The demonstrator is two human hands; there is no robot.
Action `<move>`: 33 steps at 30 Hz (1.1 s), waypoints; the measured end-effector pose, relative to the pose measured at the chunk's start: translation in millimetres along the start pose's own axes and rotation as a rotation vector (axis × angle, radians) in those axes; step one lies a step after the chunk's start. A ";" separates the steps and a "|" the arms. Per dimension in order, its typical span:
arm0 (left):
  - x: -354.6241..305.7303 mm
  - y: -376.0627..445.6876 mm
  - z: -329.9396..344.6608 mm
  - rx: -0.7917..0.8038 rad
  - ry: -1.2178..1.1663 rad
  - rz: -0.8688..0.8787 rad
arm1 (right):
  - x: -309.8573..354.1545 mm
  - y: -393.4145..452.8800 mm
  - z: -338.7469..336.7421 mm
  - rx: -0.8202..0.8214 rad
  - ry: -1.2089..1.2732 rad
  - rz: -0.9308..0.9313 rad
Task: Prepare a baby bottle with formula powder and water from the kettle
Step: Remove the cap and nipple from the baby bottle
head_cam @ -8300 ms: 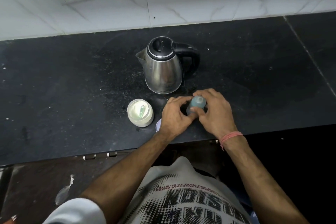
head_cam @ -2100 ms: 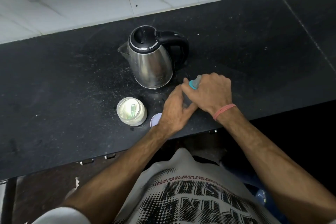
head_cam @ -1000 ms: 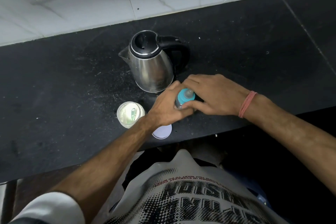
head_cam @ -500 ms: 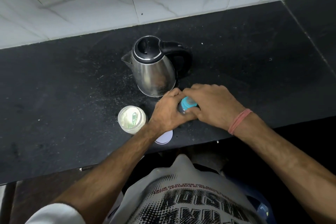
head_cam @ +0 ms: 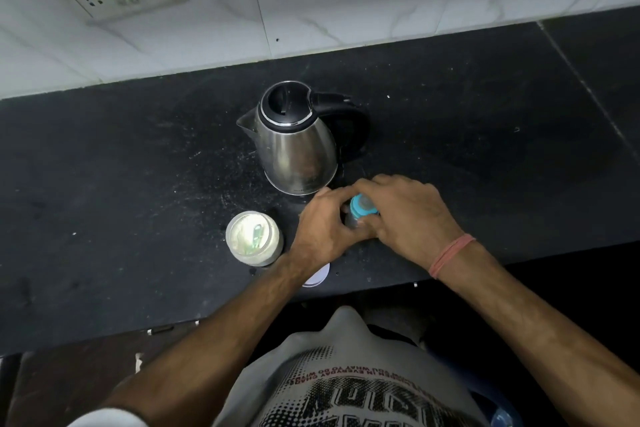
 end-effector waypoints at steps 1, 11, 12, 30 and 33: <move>2.2 -0.8 0.4 0.010 -0.002 -0.015 | 1.4 -1.4 2.1 0.033 0.025 -0.021; 12.9 -4.7 3.2 0.013 -0.021 -0.043 | -16.5 -8.7 -4.7 -0.014 0.200 -0.003; 14.0 -5.9 4.4 0.008 -0.027 -0.048 | -22.9 -10.4 -3.8 -0.036 0.243 0.023; 20.7 -6.8 8.1 -0.042 -0.072 -0.059 | -66.8 -72.3 83.2 -0.019 0.200 0.265; 20.1 -6.1 8.1 -0.039 -0.070 -0.055 | -64.2 -68.8 92.5 -0.002 0.199 0.259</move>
Point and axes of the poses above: each hand's wrist, its own y-axis towards the middle knuckle, its own z-axis out of the palm, x = y × z, the point moved 9 cm from there along y, towards the middle knuckle, and after that the axes turned 9 degrees about y, right-handed, at the moved point
